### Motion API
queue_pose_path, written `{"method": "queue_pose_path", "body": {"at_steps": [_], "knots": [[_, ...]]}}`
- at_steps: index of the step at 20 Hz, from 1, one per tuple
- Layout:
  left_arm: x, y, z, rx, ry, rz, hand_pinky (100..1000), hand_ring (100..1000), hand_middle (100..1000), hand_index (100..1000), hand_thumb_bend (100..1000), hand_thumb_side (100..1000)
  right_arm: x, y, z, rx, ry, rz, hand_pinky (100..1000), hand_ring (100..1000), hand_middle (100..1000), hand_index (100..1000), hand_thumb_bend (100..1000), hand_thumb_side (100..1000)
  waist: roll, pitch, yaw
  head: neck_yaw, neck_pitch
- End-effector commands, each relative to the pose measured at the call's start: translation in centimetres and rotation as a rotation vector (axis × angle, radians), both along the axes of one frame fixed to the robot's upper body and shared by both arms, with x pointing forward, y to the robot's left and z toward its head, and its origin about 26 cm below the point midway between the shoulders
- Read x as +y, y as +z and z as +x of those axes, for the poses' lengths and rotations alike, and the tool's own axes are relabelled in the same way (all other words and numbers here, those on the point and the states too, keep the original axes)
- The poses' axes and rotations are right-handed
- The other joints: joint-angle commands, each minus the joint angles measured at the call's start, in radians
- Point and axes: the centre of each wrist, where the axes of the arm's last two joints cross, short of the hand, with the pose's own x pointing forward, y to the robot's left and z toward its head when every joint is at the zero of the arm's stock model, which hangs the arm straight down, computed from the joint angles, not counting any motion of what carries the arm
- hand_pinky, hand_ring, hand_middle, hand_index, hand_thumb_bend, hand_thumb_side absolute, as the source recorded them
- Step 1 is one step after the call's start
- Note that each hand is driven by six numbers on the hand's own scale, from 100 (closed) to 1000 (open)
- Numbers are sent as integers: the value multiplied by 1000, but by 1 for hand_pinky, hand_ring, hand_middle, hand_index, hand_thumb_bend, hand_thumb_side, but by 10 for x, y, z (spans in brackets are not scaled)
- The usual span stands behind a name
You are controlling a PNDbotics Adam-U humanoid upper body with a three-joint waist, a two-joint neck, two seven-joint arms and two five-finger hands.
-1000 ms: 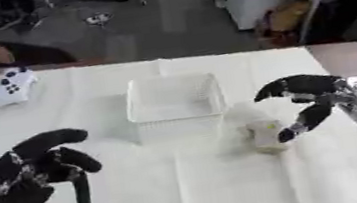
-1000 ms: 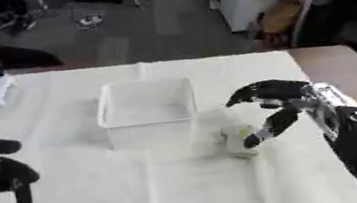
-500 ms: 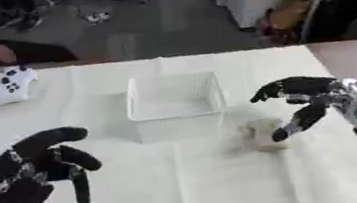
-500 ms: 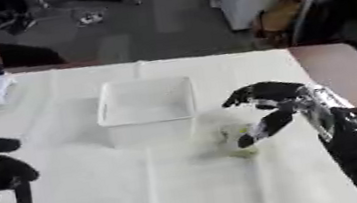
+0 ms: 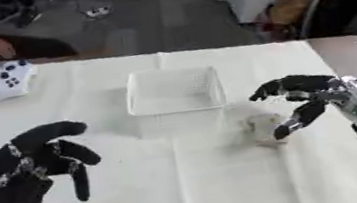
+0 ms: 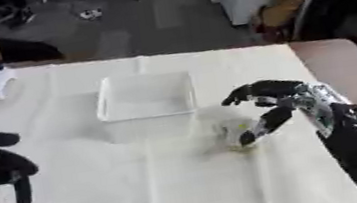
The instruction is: Pick up objects on the table and place them in the box.
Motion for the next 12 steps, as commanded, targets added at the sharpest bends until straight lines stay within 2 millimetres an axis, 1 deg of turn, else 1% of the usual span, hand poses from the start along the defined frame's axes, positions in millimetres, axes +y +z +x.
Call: {"method": "queue_pose_path", "body": {"at_steps": [1,5,12], "knots": [[0,8,-2,-29,-10,11,356,713,849,924,527,920,-4,11,0,-6,13,-25,919,831,849,949,916,1000,4,-17,0,-11,5],[0,8,-2,-31,-10,11,356,713,849,924,527,920,-3,2,-1,6,2,-16,915,824,848,949,891,1000,5,-17,0,-4,2],[0,8,-2,-31,-12,12,357,714,848,924,526,921,3,-6,0,13,-5,-40,924,850,843,943,849,965,5,-16,1,-2,4]]}}
